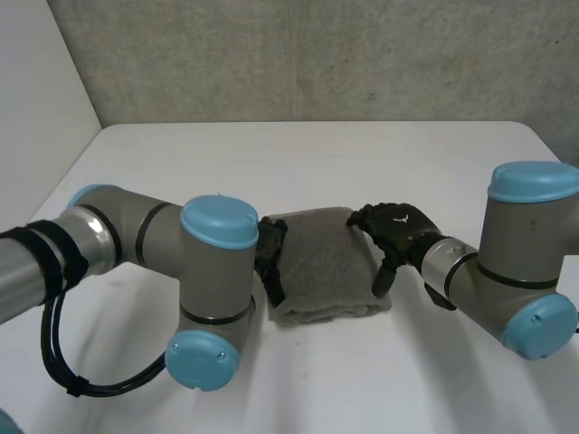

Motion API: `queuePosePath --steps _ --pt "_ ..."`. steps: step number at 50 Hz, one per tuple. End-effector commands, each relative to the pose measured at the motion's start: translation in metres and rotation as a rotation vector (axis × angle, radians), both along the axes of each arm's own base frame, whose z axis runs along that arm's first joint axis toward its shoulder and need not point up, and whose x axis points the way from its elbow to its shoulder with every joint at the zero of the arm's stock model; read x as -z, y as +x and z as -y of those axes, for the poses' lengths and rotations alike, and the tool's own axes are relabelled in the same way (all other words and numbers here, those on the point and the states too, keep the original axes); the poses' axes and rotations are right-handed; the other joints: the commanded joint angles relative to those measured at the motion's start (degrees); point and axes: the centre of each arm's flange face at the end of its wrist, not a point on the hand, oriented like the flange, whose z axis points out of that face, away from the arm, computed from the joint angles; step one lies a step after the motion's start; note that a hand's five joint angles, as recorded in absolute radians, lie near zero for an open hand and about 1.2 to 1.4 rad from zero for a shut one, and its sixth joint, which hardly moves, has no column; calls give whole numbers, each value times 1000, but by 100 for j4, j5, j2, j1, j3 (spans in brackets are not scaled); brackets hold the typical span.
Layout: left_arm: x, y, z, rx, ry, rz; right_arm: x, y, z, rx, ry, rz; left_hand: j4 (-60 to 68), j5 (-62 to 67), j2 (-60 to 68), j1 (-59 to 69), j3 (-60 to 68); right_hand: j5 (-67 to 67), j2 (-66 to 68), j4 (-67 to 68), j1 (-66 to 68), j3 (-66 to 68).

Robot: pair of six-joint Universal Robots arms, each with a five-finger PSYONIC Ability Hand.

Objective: Fold the towel.

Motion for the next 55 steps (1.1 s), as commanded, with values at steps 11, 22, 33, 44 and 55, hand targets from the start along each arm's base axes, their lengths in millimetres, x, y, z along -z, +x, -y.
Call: queuePosePath --steps 11,22,33,44,55 --pt "8 3 -2 -1 19 13 22 0 -1 -13 -6 -43 40 -168 52 13 45 -344 -438 -511 -372 -409" --pt "-33 5 2 -4 -55 -30 -10 1 2 1 -77 -4 40 -168 52 13 45 -344 -438 -511 -372 -409" --pt "-142 49 15 -100 -206 -122 -116 -11 -4 26 -349 82 40 -168 52 13 45 -344 -438 -511 -372 -409" --pt "-218 108 19 -219 -330 -154 -202 -56 0 230 -418 61 40 -168 52 13 45 -344 -438 -511 -372 -409" --pt "-212 104 10 -73 -263 -155 -200 -57 -2 241 -365 85 40 -168 52 13 45 -344 -438 -511 -372 -409"
